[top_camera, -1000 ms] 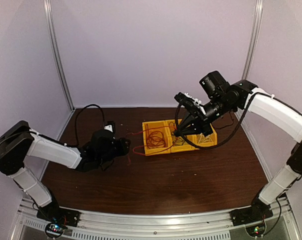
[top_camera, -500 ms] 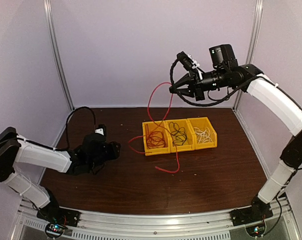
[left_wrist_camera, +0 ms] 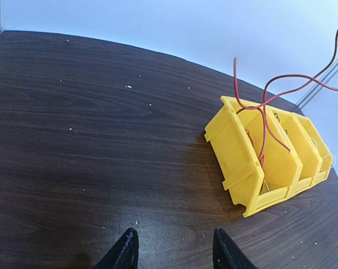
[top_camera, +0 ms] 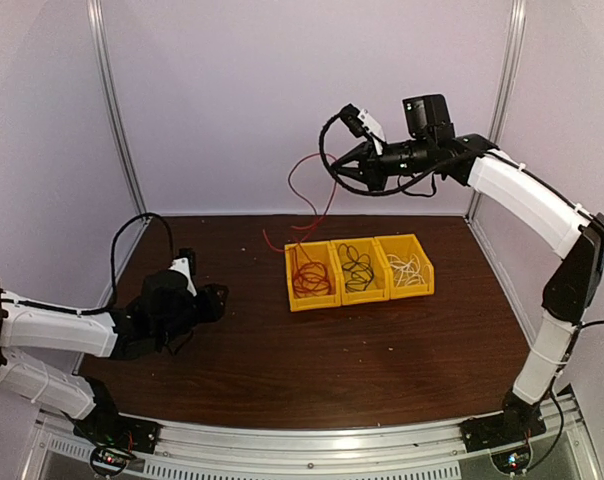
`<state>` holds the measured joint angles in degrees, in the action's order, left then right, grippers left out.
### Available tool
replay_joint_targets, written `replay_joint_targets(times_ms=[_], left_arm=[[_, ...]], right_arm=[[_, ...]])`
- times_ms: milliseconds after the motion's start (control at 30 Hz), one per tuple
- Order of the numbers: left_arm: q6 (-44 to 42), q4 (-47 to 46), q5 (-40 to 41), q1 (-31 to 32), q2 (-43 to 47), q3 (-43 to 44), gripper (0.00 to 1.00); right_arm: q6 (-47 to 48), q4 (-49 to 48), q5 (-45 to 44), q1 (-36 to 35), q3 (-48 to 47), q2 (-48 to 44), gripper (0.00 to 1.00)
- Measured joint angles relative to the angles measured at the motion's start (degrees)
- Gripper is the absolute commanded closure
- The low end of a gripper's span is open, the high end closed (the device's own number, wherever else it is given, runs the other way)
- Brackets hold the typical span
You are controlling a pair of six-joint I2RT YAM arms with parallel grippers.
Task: Untangle the cables
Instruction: Place the untangled cable in the bin.
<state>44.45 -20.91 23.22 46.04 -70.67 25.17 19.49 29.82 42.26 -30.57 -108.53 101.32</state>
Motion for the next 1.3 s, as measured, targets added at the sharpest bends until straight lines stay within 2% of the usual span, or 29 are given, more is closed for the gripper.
replay_joint_targets(times_ms=[433,633,833,967,1067,1300], left_arm=[[0.0,0.83,-0.07,0.0,0.31,-1.33,0.52],[-0.26,-2.03,-0.57,-0.13,-5.44,-0.26,0.46],[-1.01,-6.32,-6.27,-1.88,-19.74,10.8,0.46],[-1.33,-9.31,-9.55,-2.89,-26.01,18.14,0.46],[-0.39,-8.94,-9.75,-3.54,-28.81,22.14,0.5],[2.91,-7.69,-10.05,-5.53,-29.46,22.58,0.58]], right_arm=[[-1.9,-3.34,-4.17,1.57,0.28,6.03,1.0],[-1.99,-5.73,-6.38,3.54,3.28,6.03,1.0],[-1.92,-5.88,-7.21,4.24,6.01,6.03,1.0],[-1.92,-6.08,-7.23,4.24,6.05,5.97,1.0],[-1.9,-6.14,-7.21,4.24,6.34,5.88,1.0],[-1.9,-6.08,-7.21,4.24,7.98,5.27,1.0]])
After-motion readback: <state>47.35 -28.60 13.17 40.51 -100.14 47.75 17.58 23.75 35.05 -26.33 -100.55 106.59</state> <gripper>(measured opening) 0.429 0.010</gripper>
